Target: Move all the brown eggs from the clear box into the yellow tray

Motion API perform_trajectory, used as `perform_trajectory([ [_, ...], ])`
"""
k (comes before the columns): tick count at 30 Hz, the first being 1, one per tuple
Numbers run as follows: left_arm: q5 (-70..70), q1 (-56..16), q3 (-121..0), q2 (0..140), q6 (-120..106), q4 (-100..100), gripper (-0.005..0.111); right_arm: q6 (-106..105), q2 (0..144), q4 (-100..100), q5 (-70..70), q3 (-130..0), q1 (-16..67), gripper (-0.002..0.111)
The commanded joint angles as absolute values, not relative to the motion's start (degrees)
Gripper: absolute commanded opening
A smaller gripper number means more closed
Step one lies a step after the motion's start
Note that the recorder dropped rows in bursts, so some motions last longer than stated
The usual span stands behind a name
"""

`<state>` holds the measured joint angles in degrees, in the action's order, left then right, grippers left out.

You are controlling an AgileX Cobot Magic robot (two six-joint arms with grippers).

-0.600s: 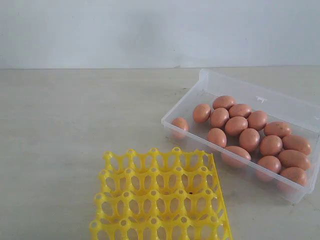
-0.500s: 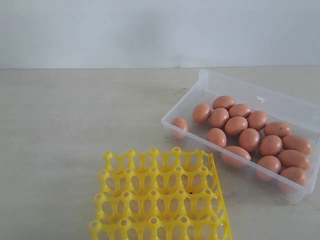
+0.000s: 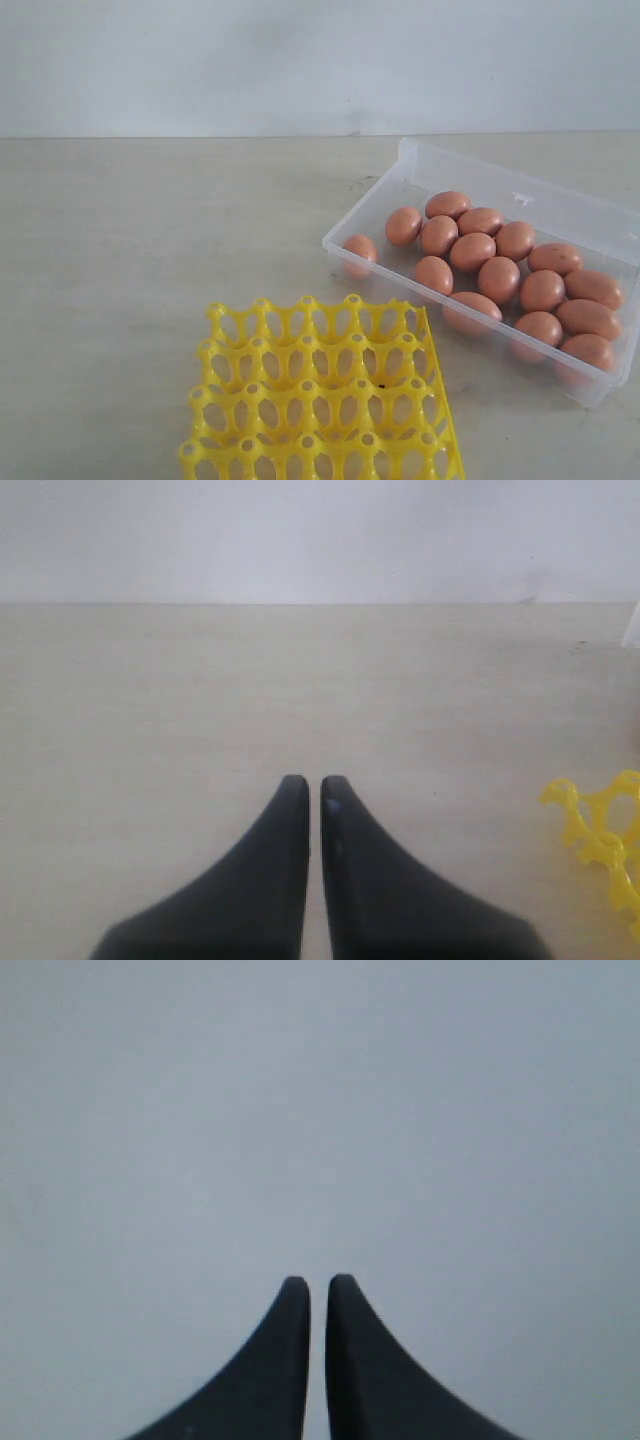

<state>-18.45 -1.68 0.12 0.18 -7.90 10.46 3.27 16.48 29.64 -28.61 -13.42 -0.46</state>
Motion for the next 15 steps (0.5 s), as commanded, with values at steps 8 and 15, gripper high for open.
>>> perform_trajectory([
  [8,-17.8,-1.9,0.0,0.0,-7.5,10.9,0.004,-18.3,81.3,7.6,52.0,-67.1,0.0,0.001],
  [15,-17.8,-1.9,0.0,0.0,-7.5,10.9,0.004,-24.0,100.3,19.6,66.0,-82.7,0.0,0.001],
])
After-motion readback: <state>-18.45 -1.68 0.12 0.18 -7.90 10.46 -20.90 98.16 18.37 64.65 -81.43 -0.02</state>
